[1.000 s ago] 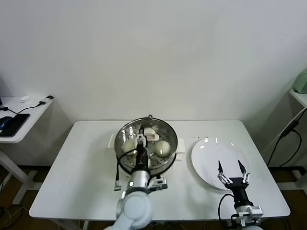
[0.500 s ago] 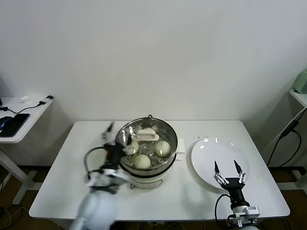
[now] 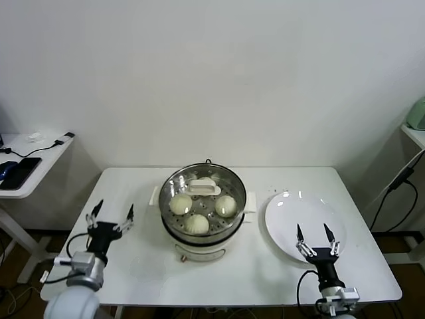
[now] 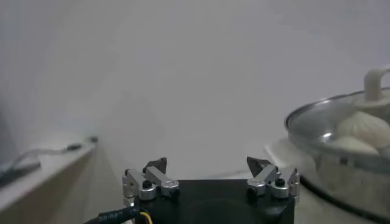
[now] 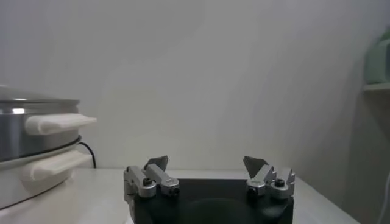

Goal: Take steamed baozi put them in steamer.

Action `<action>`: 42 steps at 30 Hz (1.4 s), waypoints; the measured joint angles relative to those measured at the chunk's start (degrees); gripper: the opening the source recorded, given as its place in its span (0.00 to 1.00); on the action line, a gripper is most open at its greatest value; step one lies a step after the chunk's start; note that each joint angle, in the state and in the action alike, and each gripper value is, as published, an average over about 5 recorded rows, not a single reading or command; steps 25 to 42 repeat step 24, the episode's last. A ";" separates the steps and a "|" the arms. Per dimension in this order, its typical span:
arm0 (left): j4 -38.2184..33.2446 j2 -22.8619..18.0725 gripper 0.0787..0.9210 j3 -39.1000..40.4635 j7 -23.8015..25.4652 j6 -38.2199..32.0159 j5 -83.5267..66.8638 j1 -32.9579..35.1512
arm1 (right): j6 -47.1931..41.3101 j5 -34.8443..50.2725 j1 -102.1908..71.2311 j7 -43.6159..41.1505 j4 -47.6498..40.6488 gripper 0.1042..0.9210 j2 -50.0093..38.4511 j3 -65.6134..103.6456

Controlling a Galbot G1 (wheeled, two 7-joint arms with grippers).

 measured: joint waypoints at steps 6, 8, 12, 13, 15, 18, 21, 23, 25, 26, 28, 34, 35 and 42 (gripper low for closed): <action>5.55 0.31 0.88 -0.64 0.94 -6.23 -4.98 2.25 | -0.73 0.77 -0.24 0.47 -0.27 0.88 -0.28 -0.51; 6.95 0.37 0.88 -0.71 1.21 -7.82 -6.06 2.81 | -0.85 0.92 -0.25 0.55 -0.44 0.88 -0.29 -0.66; 8.69 0.23 0.88 -0.72 1.56 -10.35 -7.53 3.61 | -1.04 1.15 -0.20 0.67 -0.74 0.88 -0.33 -0.84; 8.95 0.17 0.88 -0.72 1.60 -10.81 -7.83 3.77 | -1.11 1.20 -0.20 0.67 -0.76 0.88 -0.36 -0.87; 9.37 0.07 0.88 -0.72 1.65 -11.60 -8.43 4.11 | -1.26 1.28 -0.18 0.68 -0.76 0.88 -0.47 -0.96; 9.82 -0.04 0.88 -0.77 1.69 -12.49 -9.16 4.55 | -1.43 1.38 -0.10 0.69 -0.76 0.88 -0.68 -1.08; 10.04 -0.15 0.88 -0.87 1.73 -13.21 -9.68 4.89 | -1.54 1.48 0.06 0.73 -0.83 0.88 -0.81 -1.24; 10.09 -0.18 0.88 -0.90 1.76 -13.56 -9.89 5.05 | -1.61 1.53 0.16 0.76 -0.92 0.88 -0.83 -1.37; 10.11 -0.19 0.88 -0.91 1.77 -13.66 -9.95 5.10 | -1.62 1.53 0.19 0.77 -0.96 0.88 -0.83 -1.41; 10.11 -0.19 0.88 -0.91 1.77 -13.66 -9.95 5.10 | -1.62 1.53 0.19 0.77 -0.96 0.88 -0.83 -1.41; 10.11 -0.19 0.88 -0.91 1.77 -13.66 -9.95 5.10 | -1.62 1.53 0.19 0.77 -0.96 0.88 -0.83 -1.41; 10.11 -0.19 0.88 -0.91 1.77 -13.66 -9.95 5.10 | -1.62 1.53 0.19 0.77 -0.96 0.88 -0.83 -1.41; 10.11 -0.19 0.88 -0.91 1.77 -13.66 -9.95 5.10 | -1.62 1.53 0.19 0.77 -0.96 0.88 -0.83 -1.41; 10.11 -0.19 0.88 -0.91 1.77 -13.66 -9.95 5.10 | -1.62 1.53 0.19 0.77 -0.96 0.88 -0.83 -1.41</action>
